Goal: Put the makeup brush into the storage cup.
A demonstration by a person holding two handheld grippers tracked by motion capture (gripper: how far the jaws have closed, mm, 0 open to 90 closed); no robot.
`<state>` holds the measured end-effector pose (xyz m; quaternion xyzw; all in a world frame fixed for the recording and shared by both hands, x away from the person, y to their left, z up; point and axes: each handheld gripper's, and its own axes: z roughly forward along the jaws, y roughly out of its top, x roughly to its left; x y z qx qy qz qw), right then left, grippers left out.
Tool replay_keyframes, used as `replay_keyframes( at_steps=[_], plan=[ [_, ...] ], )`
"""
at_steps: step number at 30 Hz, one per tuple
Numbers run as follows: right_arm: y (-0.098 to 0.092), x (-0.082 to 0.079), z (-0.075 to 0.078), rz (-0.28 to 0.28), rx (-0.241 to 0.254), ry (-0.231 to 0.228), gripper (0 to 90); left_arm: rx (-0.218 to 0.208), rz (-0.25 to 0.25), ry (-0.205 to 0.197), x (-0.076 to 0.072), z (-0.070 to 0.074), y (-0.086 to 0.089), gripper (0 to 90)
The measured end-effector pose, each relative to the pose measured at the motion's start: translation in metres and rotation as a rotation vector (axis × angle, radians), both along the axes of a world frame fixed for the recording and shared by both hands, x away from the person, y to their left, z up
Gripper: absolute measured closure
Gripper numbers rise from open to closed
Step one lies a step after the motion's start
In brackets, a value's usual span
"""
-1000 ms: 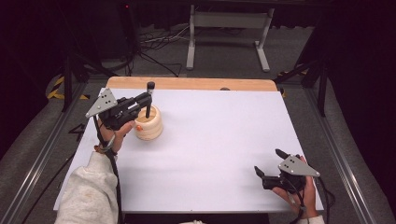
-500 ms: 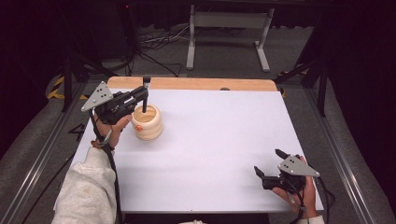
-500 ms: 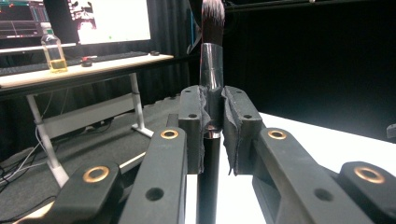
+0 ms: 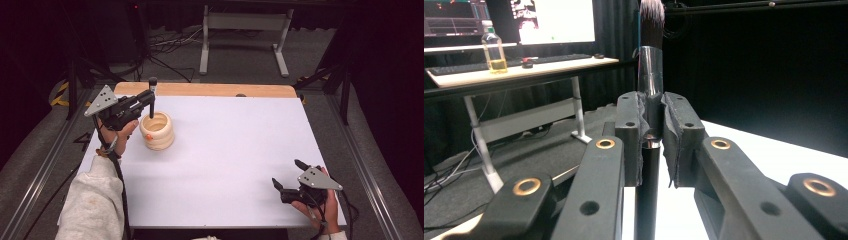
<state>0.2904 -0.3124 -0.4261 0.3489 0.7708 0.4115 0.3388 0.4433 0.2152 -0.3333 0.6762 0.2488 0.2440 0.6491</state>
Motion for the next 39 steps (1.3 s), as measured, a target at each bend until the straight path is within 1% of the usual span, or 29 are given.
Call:
replay_keyframes(
  at_steps=[3, 5, 8, 9, 11, 12, 16, 20, 21, 24, 25, 26, 29, 33, 35, 36, 37, 38, 39],
  plan=[
    [0.0, 0.0, 0.0, 0.001, 0.0, 0.0, 7.4, -0.013, 0.007, 0.011, 0.003, -0.003, 0.002, 78.7],
    [0.0, 0.0, 0.0, 0.001, 0.0, 0.002, 7.4, -0.012, 0.009, 0.014, 0.004, -0.003, 0.002, 78.7],
    [0.0, 0.0, 0.0, 0.003, -0.001, 0.001, 7.4, -0.021, 0.017, 0.022, 0.006, -0.006, 0.003, 78.7],
    [0.0, 0.0, 0.0, 0.003, -0.001, 0.001, 7.4, -0.026, 0.013, 0.022, 0.008, -0.007, 0.004, 78.7],
    [0.0, 0.0, 0.0, 0.003, -0.001, 0.0, 7.4, -0.051, 0.013, 0.029, 0.01, -0.01, 0.007, 78.7],
    [0.0, 0.0, 0.0, 0.002, -0.001, 0.0, 7.4, -0.053, 0.017, 0.038, 0.01, -0.011, 0.007, 78.7],
    [0.001, 0.0, 0.0, 0.004, -0.002, 0.002, 7.4, -0.063, 0.023, 0.053, 0.014, -0.017, 0.009, 78.7],
    [0.001, 0.0, 0.0, 0.005, -0.001, 0.003, 7.4, -0.061, 0.025, 0.063, 0.016, -0.022, 0.009, 78.7],
    [0.001, 0.0, 0.0, 0.005, -0.001, 0.004, 7.4, -0.063, 0.026, 0.071, 0.018, -0.027, 0.009, 78.7],
    [0.001, 0.0, -0.001, 0.005, -0.003, 0.005, 7.4, -0.067, 0.026, 0.068, 0.019, -0.032, 0.009, 78.7],
    [0.001, 0.0, -0.001, 0.005, -0.003, 0.005, 7.4, -0.07, 0.029, 0.08, 0.02, -0.034, 0.009, 78.7],
    [0.001, 0.0, -0.001, 0.006, -0.005, 0.004, 7.4, -0.063, 0.029, 0.08, 0.021, -0.036, 0.01, 78.7],
    [0.001, 0.0, -0.001, 0.005, -0.005, 0.005, 7.4, -0.068, 0.028, 0.08, 0.022, -0.039, 0.01, 78.7],
    [0.001, 0.0, -0.001, 0.007, -0.004, 0.005, 7.4, -0.045, 0.037, 0.083, 0.023, -0.045, 0.009, 78.7],
    [0.001, 0.0, -0.001, 0.009, -0.007, 0.006, 7.4, -0.037, 0.035, 0.094, 0.023, -0.05, 0.007, 78.7],
    [0.001, 0.0, -0.001, 0.009, -0.007, 0.006, 7.4, -0.037, 0.035, 0.094, 0.023, -0.05, 0.007, 78.7],
    [0.001, 0.0, -0.001, 0.01, -0.008, 0.007, 7.4, -0.022, 0.039, 0.096, 0.023, -0.052, 0.006, 78.7],
    [0.002, 0.0, -0.001, 0.011, -0.009, 0.006, 7.4, -0.024, 0.032, 0.104, 0.024, -0.054, 0.005, 78.7],
    [0.002, 0.0, -0.001, 0.012, -0.008, 0.008, 7.5, -0.021, 0.033, 0.102, 0.024, -0.055, 0.005, 78.7]
  ],
)
